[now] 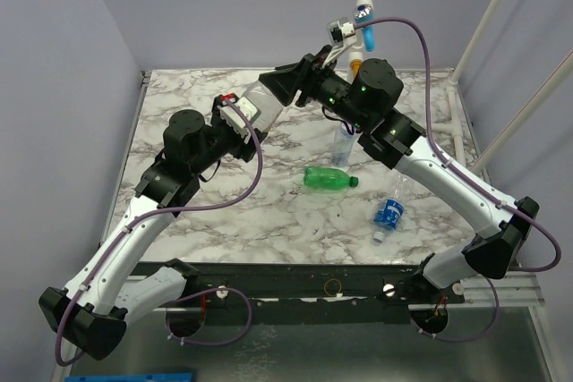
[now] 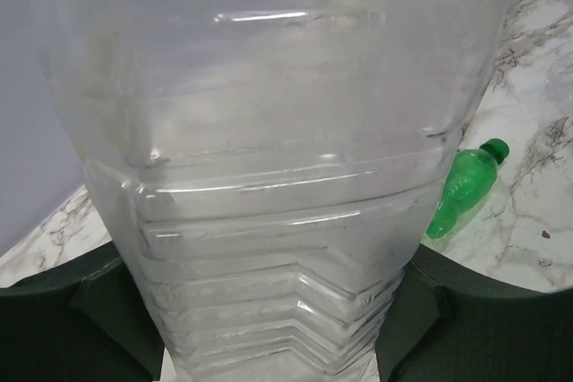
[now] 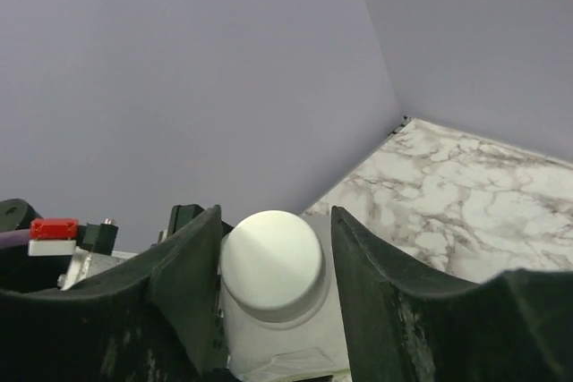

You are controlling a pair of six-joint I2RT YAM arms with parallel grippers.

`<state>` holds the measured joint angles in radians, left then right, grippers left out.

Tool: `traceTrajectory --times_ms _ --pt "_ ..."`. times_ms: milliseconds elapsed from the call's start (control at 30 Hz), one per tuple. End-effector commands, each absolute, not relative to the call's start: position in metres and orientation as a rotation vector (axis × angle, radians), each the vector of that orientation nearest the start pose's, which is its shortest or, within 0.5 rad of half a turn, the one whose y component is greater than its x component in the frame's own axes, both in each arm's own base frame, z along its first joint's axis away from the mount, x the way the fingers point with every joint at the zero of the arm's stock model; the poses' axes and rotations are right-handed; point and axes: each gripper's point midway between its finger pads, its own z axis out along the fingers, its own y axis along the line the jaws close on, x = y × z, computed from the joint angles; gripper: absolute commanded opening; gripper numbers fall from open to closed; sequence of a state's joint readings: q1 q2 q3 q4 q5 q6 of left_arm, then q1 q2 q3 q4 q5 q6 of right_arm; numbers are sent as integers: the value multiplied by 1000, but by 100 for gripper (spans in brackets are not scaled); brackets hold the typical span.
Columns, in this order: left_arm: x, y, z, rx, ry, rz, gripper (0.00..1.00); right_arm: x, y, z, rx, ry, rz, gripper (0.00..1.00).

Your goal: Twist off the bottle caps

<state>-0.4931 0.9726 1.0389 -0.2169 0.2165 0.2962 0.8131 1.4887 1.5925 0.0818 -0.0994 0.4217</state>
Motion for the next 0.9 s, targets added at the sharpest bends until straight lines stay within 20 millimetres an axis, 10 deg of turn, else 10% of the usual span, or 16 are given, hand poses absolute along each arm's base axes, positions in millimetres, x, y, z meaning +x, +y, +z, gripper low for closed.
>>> traceTrajectory --times_ms 0,267,867 --pt "300 -190 340 783 1500 -329 15 305 382 475 -379 1395 1119 45" --pt "293 -198 352 771 1487 -405 16 298 382 482 -408 1363 1133 1" --pt "162 -249 411 1086 1367 -1150 16 155 346 512 -1239 909 1508 1"
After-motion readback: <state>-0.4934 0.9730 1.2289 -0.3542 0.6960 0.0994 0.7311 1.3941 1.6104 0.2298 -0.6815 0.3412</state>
